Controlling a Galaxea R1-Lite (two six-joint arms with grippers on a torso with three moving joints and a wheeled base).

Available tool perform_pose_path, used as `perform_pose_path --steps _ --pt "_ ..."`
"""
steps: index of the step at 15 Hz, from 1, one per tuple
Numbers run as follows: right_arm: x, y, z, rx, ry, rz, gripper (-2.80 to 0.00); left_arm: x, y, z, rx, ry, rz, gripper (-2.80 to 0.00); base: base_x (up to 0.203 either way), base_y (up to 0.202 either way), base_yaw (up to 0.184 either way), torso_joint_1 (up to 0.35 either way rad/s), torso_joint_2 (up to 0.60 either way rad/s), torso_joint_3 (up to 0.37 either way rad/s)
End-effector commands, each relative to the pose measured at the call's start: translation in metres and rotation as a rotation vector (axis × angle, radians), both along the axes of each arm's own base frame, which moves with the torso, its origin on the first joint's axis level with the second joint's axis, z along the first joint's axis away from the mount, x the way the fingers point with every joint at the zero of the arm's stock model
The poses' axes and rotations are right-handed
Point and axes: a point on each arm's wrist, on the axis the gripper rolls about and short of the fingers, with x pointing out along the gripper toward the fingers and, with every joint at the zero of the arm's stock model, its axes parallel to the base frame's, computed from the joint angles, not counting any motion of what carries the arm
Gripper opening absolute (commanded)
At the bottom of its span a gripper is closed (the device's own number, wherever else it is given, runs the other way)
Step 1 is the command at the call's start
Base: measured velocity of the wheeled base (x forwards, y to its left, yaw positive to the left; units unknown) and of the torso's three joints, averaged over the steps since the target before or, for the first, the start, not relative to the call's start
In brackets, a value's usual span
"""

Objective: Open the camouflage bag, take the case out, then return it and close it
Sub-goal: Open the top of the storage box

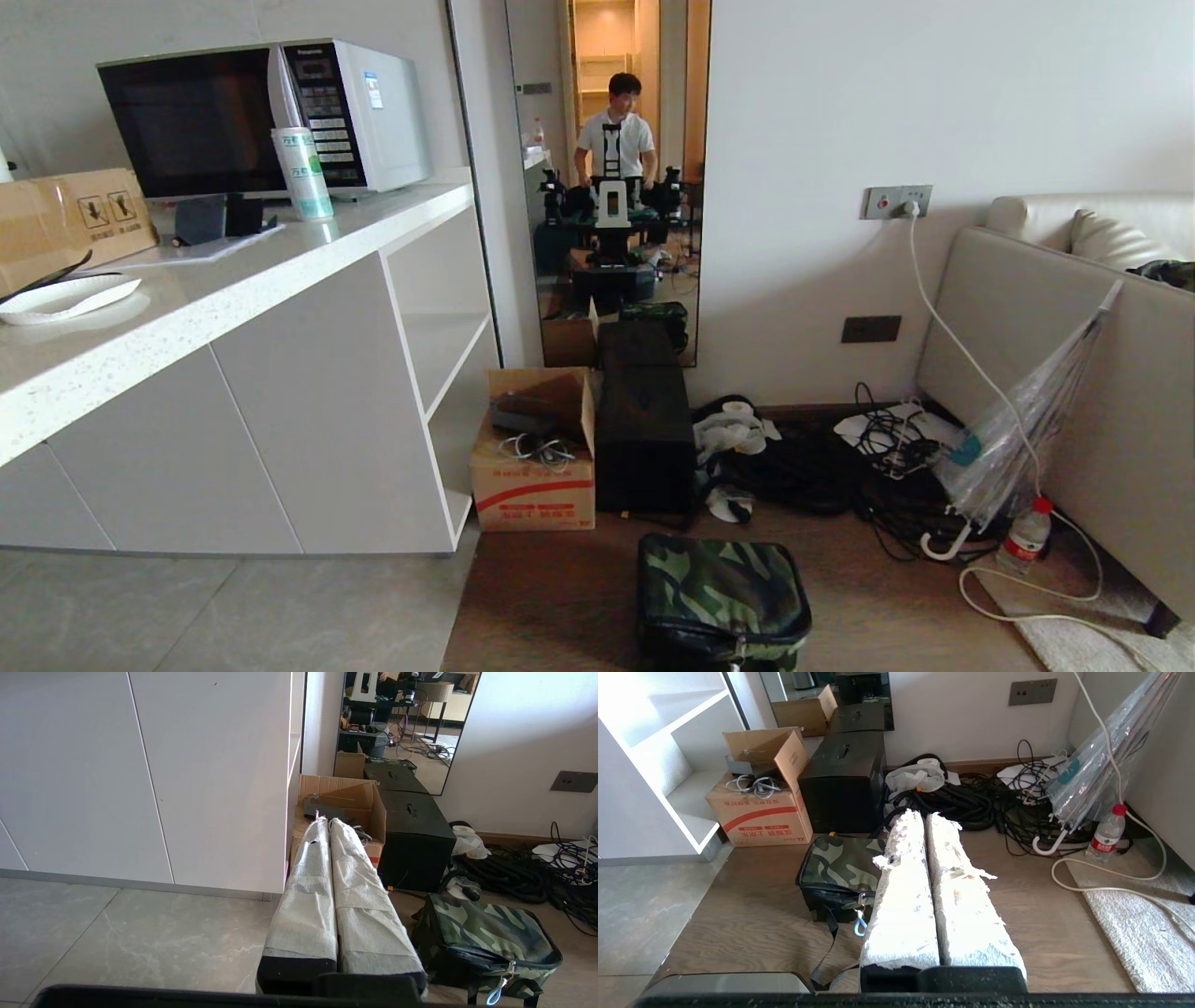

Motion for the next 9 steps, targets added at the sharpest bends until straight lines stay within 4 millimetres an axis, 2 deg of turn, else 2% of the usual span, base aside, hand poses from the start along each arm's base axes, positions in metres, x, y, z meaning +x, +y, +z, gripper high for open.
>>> perform_pose_path --steps 1,9 --pt "0.0000 0.0000 -0.0002 0.000 0.003 -0.001 -2.80 0.0008 0.0000 -0.0029 -0.001 0.010 0.001 -2.80 0.000 0.000 0.000 0.000 0.00 0.000" --pt "0.0000 0.0000 -0.0001 -0.001 0.002 0.001 -2.80 0.0008 0.0000 -0.0029 -0.001 0.010 0.001 -2.80 0.000 0.000 0.000 0.000 0.00 0.000"
